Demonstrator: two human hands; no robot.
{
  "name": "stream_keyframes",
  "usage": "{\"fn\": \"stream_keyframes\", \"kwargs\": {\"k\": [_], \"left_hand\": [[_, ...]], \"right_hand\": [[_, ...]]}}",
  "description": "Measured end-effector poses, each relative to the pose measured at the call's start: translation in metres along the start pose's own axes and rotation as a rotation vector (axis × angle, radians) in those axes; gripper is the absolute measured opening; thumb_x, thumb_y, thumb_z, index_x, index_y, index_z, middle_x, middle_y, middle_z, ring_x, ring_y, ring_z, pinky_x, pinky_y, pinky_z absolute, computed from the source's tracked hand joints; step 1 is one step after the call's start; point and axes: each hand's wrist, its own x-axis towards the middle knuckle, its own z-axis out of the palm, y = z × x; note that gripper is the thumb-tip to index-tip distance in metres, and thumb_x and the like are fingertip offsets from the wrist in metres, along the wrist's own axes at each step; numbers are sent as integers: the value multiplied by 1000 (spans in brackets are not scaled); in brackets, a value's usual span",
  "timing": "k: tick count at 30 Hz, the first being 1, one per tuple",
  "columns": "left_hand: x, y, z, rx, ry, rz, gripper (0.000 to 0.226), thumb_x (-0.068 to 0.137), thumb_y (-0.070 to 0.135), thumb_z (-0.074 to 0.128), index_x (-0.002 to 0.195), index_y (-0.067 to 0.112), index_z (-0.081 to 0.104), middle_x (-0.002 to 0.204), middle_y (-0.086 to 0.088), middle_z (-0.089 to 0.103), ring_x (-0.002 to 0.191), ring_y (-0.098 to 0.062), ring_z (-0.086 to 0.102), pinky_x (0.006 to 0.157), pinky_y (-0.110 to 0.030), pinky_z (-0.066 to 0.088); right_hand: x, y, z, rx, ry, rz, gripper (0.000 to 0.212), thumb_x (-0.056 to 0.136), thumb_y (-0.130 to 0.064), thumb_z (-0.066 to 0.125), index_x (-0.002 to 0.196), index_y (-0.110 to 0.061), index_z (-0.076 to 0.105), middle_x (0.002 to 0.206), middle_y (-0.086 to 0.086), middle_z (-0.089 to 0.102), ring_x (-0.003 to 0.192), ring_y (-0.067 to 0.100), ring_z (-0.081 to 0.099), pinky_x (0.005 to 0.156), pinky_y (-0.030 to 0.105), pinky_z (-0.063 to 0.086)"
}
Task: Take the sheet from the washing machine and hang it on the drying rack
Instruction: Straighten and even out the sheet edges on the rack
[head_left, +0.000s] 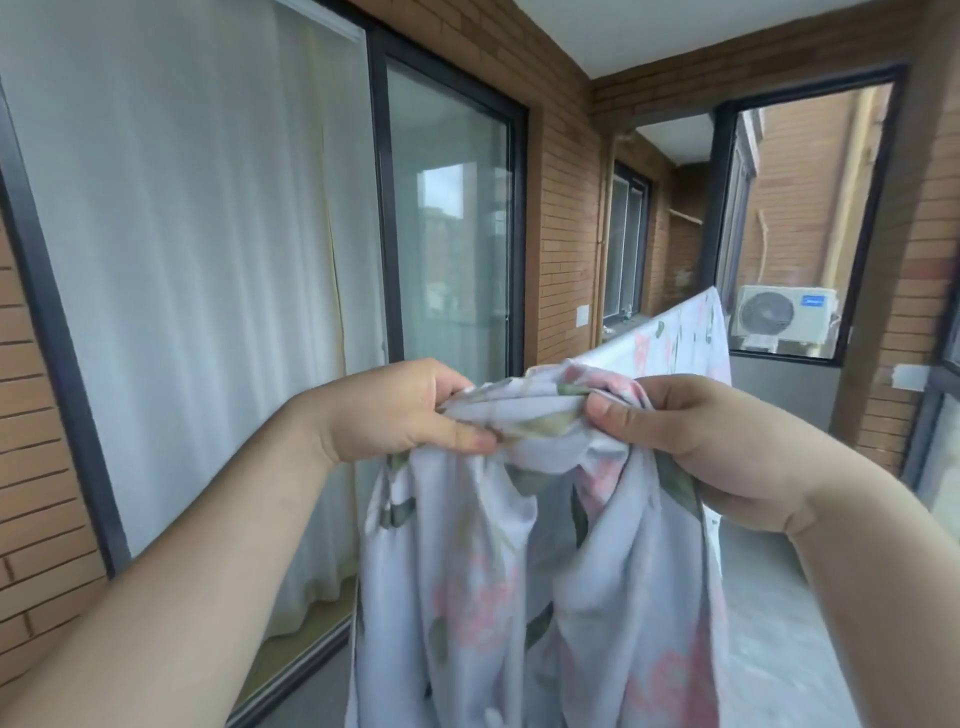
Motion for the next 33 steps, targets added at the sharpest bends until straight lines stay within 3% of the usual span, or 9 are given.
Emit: {"fn": "stream_keyframes", "kwargs": {"k": [3, 5, 8, 12, 15, 19, 25, 28, 33], "left_hand": [[9, -5, 2, -450, 57, 32, 29, 87, 11, 61, 115, 2, 67, 114, -12, 71, 106, -23, 67, 95, -31, 53], [13, -4, 3, -667, 80, 29, 30, 88, 2, 60, 117, 2, 68, 116, -18, 71, 105, -27, 70, 91, -33, 57], [16, -4, 6, -771, 108, 66, 23, 85, 3, 61, 103, 5, 76, 109, -17, 73, 97, -26, 73, 80, -32, 59], [12, -6, 10, -419, 0, 224, 51, 73, 3, 82, 120, 7, 65, 120, -12, 70, 115, -27, 66, 91, -30, 54], [10, 0, 16, -152, 26, 217, 59, 67, -6, 84, 121, 7, 63, 118, -5, 73, 114, -21, 68, 91, -26, 53], [7, 4, 23, 58, 104, 176, 65, 64, -8, 89, 117, 19, 63, 111, 9, 74, 107, -7, 69, 88, -21, 53], [7, 5, 22, -3, 198, 218, 31, 79, -7, 78, 99, 17, 75, 100, 1, 78, 103, -13, 72, 90, -29, 56], [4, -1, 10, 39, 260, 210, 35, 81, -6, 76, 82, 29, 79, 87, 6, 77, 89, -5, 69, 79, -23, 51], [3, -8, -1, -193, 129, 234, 29, 72, 7, 75, 91, 29, 82, 104, 3, 77, 101, -8, 71, 81, -16, 52]], "right_hand": [[8, 1, 4, 40, 90, -70, 44, 89, -32, 64, 115, 2, 70, 118, 30, 68, 109, 42, 67, 99, 52, 52], [10, 3, 7, 10, 84, -123, 42, 85, -32, 69, 115, -2, 71, 119, 26, 69, 106, 32, 69, 96, 44, 53], [9, 4, 16, -166, -31, -179, 35, 85, -10, 78, 118, -10, 70, 116, 9, 75, 111, 25, 70, 97, 40, 54], [16, 10, 29, -424, 144, -188, 29, 78, -7, 84, 104, -17, 74, 102, 5, 77, 98, 17, 73, 88, 37, 58], [20, 12, 38, -419, 193, -169, 22, 76, -7, 85, 95, -13, 75, 91, 6, 77, 76, 8, 68, 69, 25, 55], [22, 15, 42, -450, 202, -124, 20, 78, -13, 83, 93, -6, 72, 73, 3, 60, 67, 13, 52, 58, 31, 45], [19, 15, 49, -449, 248, -125, 32, 86, -25, 78, 77, -1, 59, 55, -5, 38, 51, 13, 33, 47, 22, 30], [12, 13, 45, -496, 177, -121, 36, 86, -31, 79, 64, -13, 57, 51, -2, 51, 48, 13, 43, 53, 24, 38], [9, 11, 19, -391, 245, -156, 39, 75, -35, 89, 96, -6, 74, 89, 17, 76, 78, 27, 70, 70, 46, 53]]}}
